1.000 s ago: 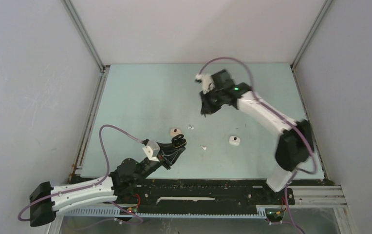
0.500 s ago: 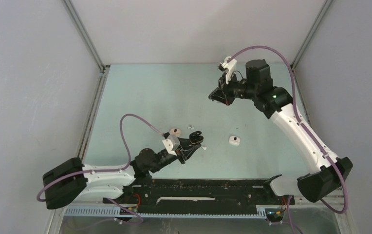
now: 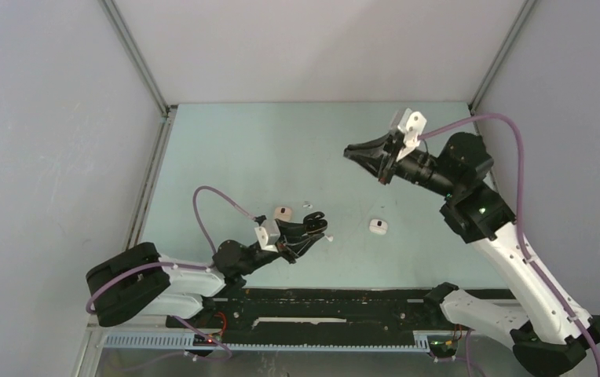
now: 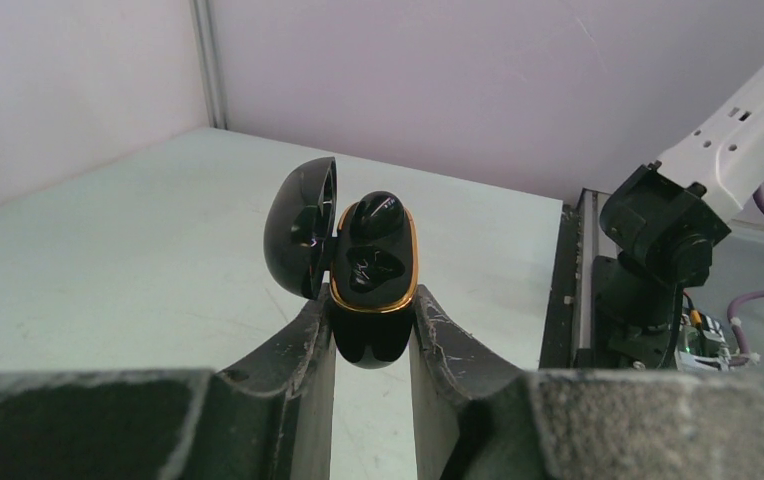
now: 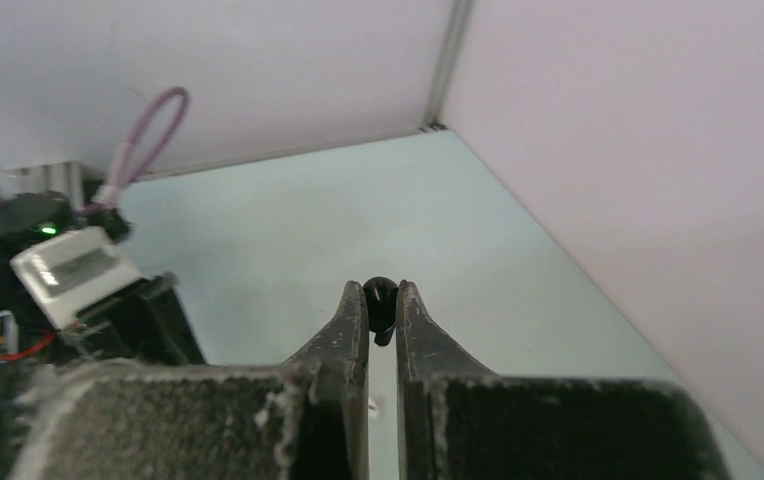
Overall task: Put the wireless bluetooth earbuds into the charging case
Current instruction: Insert the left earbud into the left side groove of the charging case.
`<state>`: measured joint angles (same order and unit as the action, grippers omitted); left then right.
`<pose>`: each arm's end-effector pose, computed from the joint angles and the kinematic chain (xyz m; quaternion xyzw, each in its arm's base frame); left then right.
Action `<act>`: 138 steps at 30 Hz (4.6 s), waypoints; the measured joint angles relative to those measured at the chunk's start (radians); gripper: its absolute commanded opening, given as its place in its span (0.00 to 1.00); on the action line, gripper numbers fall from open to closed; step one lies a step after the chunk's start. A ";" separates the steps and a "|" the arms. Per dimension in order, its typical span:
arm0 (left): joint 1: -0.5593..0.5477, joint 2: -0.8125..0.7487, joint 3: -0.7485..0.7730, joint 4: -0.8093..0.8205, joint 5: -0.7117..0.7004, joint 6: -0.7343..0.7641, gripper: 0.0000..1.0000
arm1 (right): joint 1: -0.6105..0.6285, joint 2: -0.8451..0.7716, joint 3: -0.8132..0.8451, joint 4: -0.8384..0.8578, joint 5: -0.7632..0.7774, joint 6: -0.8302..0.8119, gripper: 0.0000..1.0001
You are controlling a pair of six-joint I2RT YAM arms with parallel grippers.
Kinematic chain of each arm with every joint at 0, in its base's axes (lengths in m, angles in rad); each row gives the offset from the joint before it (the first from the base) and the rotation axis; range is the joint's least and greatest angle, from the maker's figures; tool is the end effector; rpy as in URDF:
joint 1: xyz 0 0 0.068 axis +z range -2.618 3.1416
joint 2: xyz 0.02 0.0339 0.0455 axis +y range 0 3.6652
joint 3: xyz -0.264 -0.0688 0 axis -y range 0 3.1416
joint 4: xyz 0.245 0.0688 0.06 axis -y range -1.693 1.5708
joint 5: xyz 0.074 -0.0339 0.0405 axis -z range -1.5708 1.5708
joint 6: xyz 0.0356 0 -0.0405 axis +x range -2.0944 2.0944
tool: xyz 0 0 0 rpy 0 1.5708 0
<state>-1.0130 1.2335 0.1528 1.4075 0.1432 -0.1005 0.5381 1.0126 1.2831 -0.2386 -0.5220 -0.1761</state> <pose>0.1039 -0.1761 0.2098 0.3082 0.4961 -0.4638 0.6662 0.1670 0.1203 0.4641 -0.4086 0.5650 0.3015 0.6503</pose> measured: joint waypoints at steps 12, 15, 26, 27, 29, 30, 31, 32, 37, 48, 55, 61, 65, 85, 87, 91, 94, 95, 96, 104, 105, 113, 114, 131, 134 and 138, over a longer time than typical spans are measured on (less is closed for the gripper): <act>0.010 0.042 -0.032 0.086 0.028 -0.068 0.00 | 0.304 -0.033 -0.320 0.221 0.094 0.106 0.00; 0.010 0.031 -0.032 0.087 0.017 -0.093 0.00 | 0.340 -0.030 -0.364 0.293 0.120 0.109 0.00; 0.010 -0.068 -0.024 0.099 -0.032 -0.172 0.00 | 0.456 -0.027 -0.524 0.578 0.169 0.098 0.00; 0.010 -0.074 -0.023 0.100 -0.034 -0.173 0.00 | 0.462 -0.028 -0.540 0.608 0.171 0.090 0.00; 0.010 -0.079 -0.022 0.101 -0.035 -0.172 0.00 | 0.467 -0.028 -0.562 0.645 0.172 0.079 0.00; 0.010 -0.079 -0.022 0.101 -0.035 -0.172 0.00 | 0.470 -0.028 -0.570 0.656 0.172 0.074 0.00; 0.010 -0.079 -0.022 0.101 -0.035 -0.172 0.00 | 0.473 -0.029 -0.579 0.669 0.172 0.067 0.00; 0.010 -0.079 -0.022 0.101 -0.035 -0.171 0.00 | 0.475 -0.029 -0.586 0.682 0.172 0.059 0.00; 0.010 -0.077 -0.022 0.101 -0.034 -0.169 0.00 | 0.476 -0.037 -0.601 0.706 0.179 0.032 0.00; 0.010 -0.076 -0.022 0.101 -0.031 -0.152 0.00 | 0.477 -0.032 -0.601 0.710 0.161 0.012 0.00; 0.010 -0.076 -0.022 0.101 -0.031 -0.143 0.00 | 0.481 -0.011 -0.602 0.708 0.144 0.008 0.00; 0.010 -0.076 -0.022 0.101 -0.031 -0.135 0.00 | 0.481 -0.006 -0.602 0.705 0.145 0.009 0.00; 0.010 -0.076 -0.022 0.101 -0.031 -0.134 0.00 | 0.481 -0.006 -0.602 0.703 0.145 0.008 0.00; 0.010 -0.080 -0.022 0.097 -0.032 -0.123 0.00 | 0.482 -0.006 -0.602 0.668 0.144 -0.018 0.01; 0.010 -0.083 -0.022 0.093 -0.033 -0.119 0.00 | 0.482 -0.006 -0.602 0.666 0.144 -0.021 0.03; 0.010 -0.083 -0.022 0.093 -0.035 -0.115 0.00 | 0.482 -0.006 -0.602 0.663 0.144 -0.032 0.12; 0.012 -0.083 -0.022 0.092 -0.035 -0.110 0.00 | 0.483 -0.006 -0.602 0.659 0.145 -0.041 0.12; 0.012 -0.083 -0.022 0.091 -0.035 -0.108 0.00 | 0.483 -0.006 -0.602 0.658 0.145 -0.042 0.12; 0.012 -0.083 -0.022 0.090 -0.035 -0.108 0.00 | 0.483 -0.006 -0.602 0.657 0.145 -0.043 0.12; 0.012 -0.082 -0.026 0.085 -0.035 -0.107 0.00 | 0.484 -0.006 -0.602 0.642 0.150 -0.045 0.22; 0.012 -0.082 -0.026 0.084 -0.035 -0.106 0.00 | 0.484 -0.006 -0.602 0.639 0.152 -0.045 0.24; 0.012 -0.080 -0.026 0.074 -0.034 -0.100 0.00 | 0.486 -0.006 -0.585 0.591 0.167 -0.047 0.26; 0.012 -0.079 -0.026 0.074 -0.034 -0.100 0.00 | 0.486 -0.006 -0.584 0.587 0.168 -0.047 0.26; 0.013 -0.070 -0.026 0.080 -0.026 -0.100 0.00 | 0.488 -0.020 -0.555 0.491 0.152 -0.136 0.29; 0.013 -0.070 -0.026 0.082 -0.024 -0.100 0.00 | 0.488 -0.028 -0.552 0.476 0.148 -0.157 0.30; 0.013 -0.069 -0.026 0.089 -0.016 -0.100 0.00 | 0.492 -0.028 -0.540 0.457 0.137 -0.192 0.30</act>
<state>-1.0000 1.1648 0.1265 1.4960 0.1272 -0.2008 1.0306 0.9848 0.7429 0.2184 -0.3847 -0.3679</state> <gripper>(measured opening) 0.296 0.294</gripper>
